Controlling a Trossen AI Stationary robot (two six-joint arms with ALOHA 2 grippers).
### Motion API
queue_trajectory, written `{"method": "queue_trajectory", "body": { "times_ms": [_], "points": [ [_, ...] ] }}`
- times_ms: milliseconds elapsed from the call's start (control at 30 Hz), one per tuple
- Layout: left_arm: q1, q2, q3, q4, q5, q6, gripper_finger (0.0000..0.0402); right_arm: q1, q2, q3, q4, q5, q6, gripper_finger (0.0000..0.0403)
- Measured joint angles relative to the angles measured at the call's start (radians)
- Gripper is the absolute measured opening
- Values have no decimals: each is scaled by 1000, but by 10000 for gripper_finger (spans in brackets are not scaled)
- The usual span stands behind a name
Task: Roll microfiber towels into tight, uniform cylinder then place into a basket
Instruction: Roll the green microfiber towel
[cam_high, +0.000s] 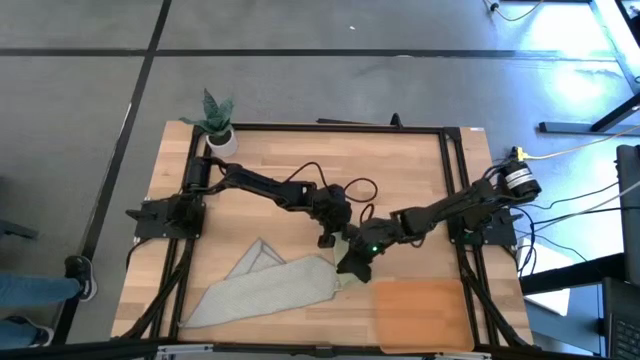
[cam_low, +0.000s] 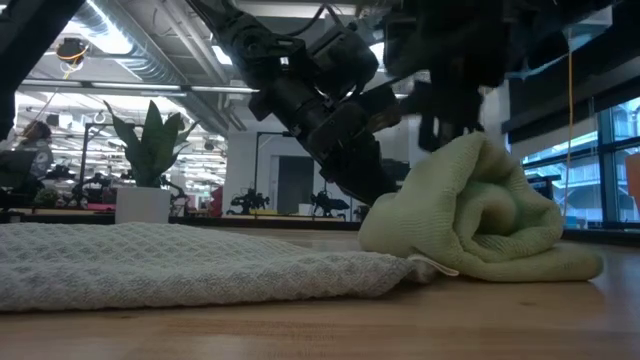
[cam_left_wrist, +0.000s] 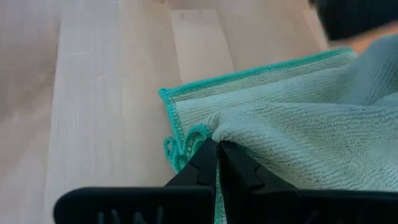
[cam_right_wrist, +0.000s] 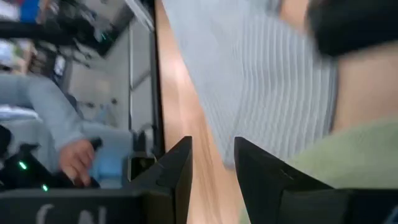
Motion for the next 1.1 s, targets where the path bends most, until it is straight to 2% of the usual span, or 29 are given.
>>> {"method": "queue_trajectory", "body": {
  "times_ms": [200, 533, 733, 967, 1100],
  "points": [
    [16, 0, 0, 0, 2, 0, 0, 14, 32, 45, -114, -28, 29, 119],
    [26, 0, 0, -1, 23, 7, 0, 37, 23, 72, -362, 37, 128, 119],
    [26, 0, 5, -9, 24, 8, 0, 48, 23, 72, -380, 99, 137, 119],
    [26, -2, 122, -106, 16, 82, 0, 75, 23, 72, -510, 123, 236, 119],
    [15, -2, 160, -129, -2, 149, 0, 98, 23, 72, -535, 151, 242, 119]
  ]
}}
